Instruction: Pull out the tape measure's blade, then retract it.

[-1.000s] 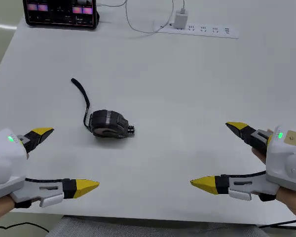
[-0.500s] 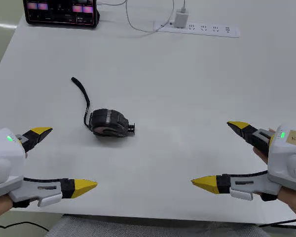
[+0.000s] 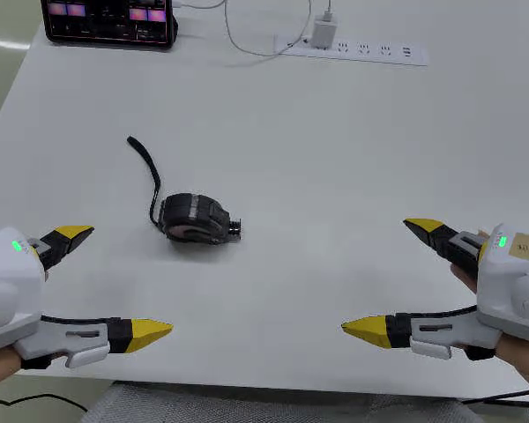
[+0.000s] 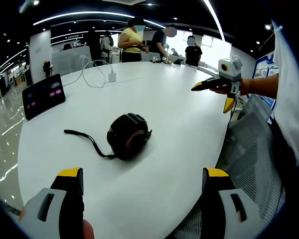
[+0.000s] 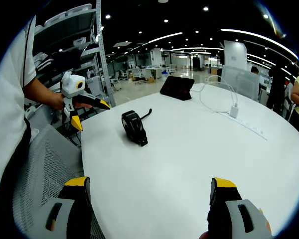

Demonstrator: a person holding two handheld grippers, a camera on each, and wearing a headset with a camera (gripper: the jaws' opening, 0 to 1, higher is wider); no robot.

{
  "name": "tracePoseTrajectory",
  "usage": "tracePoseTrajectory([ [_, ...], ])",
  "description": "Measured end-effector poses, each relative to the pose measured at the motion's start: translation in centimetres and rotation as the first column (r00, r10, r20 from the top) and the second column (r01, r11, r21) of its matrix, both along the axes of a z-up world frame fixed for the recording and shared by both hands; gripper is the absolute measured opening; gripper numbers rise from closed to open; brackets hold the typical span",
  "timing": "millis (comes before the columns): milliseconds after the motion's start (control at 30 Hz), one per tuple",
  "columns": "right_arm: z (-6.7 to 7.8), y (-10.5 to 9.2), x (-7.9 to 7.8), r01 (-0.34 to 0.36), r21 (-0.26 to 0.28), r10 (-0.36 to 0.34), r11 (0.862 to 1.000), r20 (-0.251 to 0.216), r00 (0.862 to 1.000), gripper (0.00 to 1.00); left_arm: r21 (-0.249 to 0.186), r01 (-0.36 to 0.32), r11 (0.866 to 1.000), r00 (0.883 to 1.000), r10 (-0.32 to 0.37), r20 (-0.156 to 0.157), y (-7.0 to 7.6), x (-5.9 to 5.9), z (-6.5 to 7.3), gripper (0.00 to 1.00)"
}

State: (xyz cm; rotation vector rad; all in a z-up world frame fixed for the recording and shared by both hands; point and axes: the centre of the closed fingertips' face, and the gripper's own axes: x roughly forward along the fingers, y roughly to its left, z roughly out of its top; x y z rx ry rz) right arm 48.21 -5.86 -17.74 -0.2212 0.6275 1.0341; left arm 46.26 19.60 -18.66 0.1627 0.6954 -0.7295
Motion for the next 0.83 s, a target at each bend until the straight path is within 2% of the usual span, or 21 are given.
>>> tracePoseTrajectory([
  [100,0.00,0.05,-0.03,0.001,0.002,-0.001,1.000,-0.001,1.000,0.99,0.011,0.002,1.000,1.000,-0.002,-0.001,0.13,-0.02,-0.10,0.95],
  [367,0.05,0.07,-0.18,0.000,0.004,0.000,1.000,-0.004,1.000,0.99,0.002,-0.014,1.000,1.000,0.014,0.010,0.21,0.35,0.21,0.94],
  [400,0.06,0.07,-0.18,0.000,0.005,0.000,1.000,-0.004,1.000,0.99,-0.004,-0.015,1.000,1.000,0.015,-0.003,0.12,0.23,0.13,0.94],
  [467,0.05,0.06,-0.18,0.000,0.005,0.000,1.000,-0.004,1.000,0.99,-0.005,-0.016,1.000,1.000,0.016,-0.002,0.08,0.22,0.09,0.95],
  [500,0.05,0.05,-0.18,0.001,0.005,-0.001,1.000,-0.004,1.000,0.99,-0.017,-0.002,1.000,1.000,0.002,-0.018,-0.18,-0.09,0.04,0.91],
  [600,0.06,0.04,-0.21,0.001,0.005,-0.001,1.000,-0.004,1.000,0.99,-0.006,-0.011,1.000,1.000,0.011,-0.005,-0.12,0.12,-0.02,0.99],
  [833,0.04,-0.03,-0.22,0.001,0.005,-0.001,1.000,-0.004,1.000,0.99,-0.013,-0.011,1.000,1.000,0.011,-0.010,-0.13,0.20,0.01,0.98],
])
